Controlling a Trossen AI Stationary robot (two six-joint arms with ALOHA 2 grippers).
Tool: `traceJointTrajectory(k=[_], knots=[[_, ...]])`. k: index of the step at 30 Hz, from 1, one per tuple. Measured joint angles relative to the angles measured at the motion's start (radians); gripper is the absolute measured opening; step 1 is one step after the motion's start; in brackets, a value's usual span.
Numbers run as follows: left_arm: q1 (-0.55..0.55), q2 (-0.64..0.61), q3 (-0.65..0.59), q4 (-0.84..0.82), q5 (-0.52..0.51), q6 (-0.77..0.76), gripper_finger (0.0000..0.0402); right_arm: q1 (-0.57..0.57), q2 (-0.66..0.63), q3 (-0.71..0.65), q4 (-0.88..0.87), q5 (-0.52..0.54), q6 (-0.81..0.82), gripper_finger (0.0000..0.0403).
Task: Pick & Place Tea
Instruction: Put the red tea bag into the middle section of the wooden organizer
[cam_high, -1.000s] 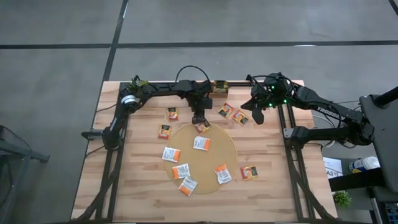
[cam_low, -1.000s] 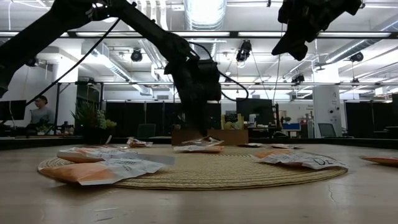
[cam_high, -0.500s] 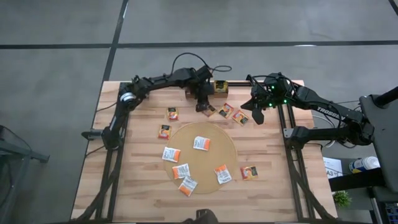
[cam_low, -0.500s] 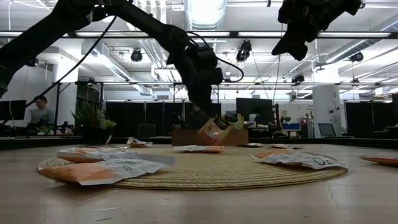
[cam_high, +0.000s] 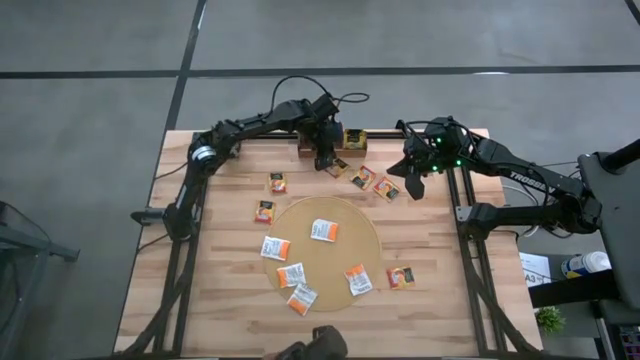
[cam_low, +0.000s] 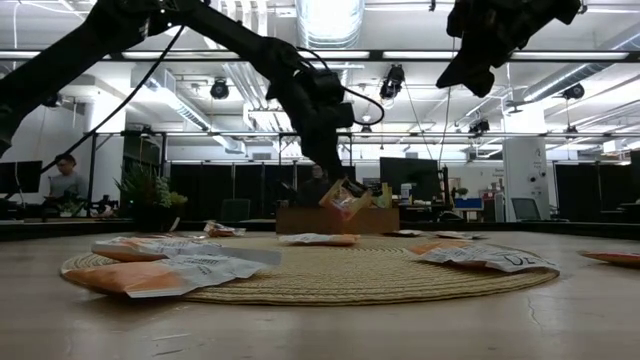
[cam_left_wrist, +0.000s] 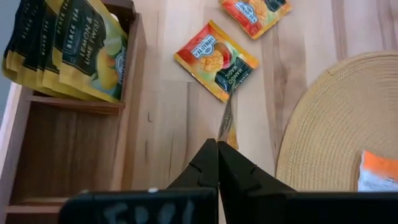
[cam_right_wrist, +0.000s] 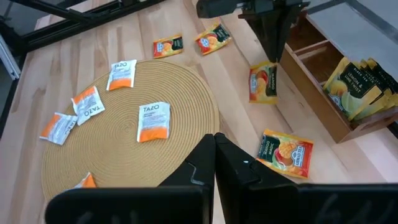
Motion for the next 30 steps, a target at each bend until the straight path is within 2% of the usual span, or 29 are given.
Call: traceJointTrajectory(k=[12,30], knots=[[0.075,-0.024,0.02,-0.001,-0.008,0.003,0.0,0.0,0.0,0.0,0.016,0.0,0.003,0.0009],[0.198,-0.028,0.007,0.183,-0.012,-0.076,0.0,0.0,0.0,0.0,0.017,0.0,0.003,0.0009]])
